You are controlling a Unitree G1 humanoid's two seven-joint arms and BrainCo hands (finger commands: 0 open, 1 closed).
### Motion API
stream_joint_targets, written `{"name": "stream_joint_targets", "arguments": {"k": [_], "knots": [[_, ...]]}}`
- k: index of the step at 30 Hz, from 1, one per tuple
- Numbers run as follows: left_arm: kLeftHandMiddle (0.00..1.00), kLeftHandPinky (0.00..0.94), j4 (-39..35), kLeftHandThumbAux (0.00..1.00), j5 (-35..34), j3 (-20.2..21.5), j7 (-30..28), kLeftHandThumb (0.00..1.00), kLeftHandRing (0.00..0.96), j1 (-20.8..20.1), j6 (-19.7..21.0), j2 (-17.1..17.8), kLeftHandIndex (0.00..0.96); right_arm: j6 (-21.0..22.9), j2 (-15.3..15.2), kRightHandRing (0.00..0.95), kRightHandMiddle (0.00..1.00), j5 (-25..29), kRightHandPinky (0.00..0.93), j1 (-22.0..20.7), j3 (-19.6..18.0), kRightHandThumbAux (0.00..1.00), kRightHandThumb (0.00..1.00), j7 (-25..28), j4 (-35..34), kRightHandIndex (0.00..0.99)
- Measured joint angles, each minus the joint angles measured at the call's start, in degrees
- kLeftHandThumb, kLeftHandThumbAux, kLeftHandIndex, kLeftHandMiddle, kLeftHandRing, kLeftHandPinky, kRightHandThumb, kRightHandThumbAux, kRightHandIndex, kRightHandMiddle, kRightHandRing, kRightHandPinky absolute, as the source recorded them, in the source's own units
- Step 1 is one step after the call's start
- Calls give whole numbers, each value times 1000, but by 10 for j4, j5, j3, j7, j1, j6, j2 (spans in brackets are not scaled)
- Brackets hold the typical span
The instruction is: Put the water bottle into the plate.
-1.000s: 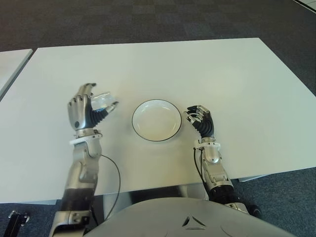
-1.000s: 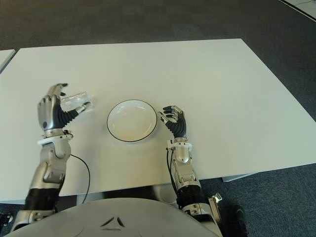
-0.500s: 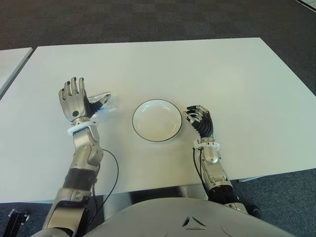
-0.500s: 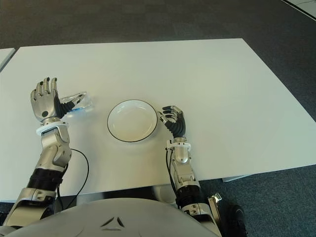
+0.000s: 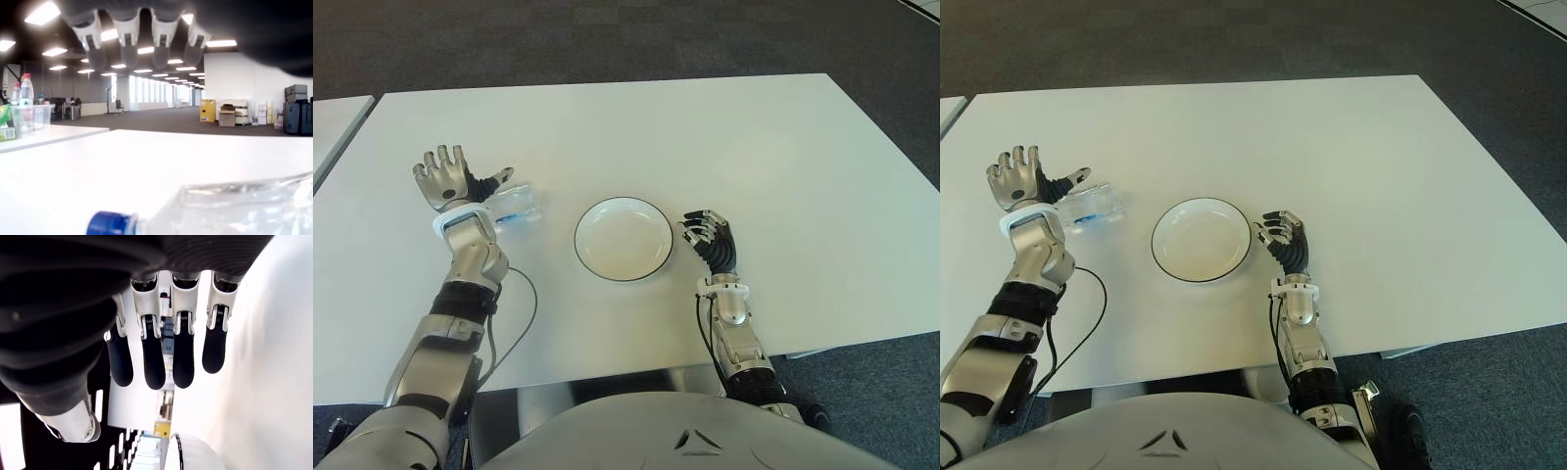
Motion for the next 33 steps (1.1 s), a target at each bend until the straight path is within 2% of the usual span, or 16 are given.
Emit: {"name": "stream_joint_targets", "arguments": {"k": [7,11,19,26,33], "knots": [[0,0,162,123,-41,-22,34,619,0,-57,-59,7,0,0,0,387,409,1,388,0,-1,737,705,0,0,416],[0,0,221,125,-56,-44,42,638,0,-82,-85,12,0,0,0,384,409,1,384,1,-2,737,706,-1,0,417],[0,0,305,129,-84,-84,49,646,0,-125,-124,15,0,0,0,381,409,1,380,2,-3,737,706,-1,0,417],[0,0,385,138,-98,-119,49,636,0,-164,-178,16,0,0,0,377,408,2,378,3,-3,737,706,0,-2,416],[0,0,413,148,-106,-155,41,637,0,-167,-209,13,0,1,-1,375,406,4,378,5,-5,737,703,0,-8,416]]}}
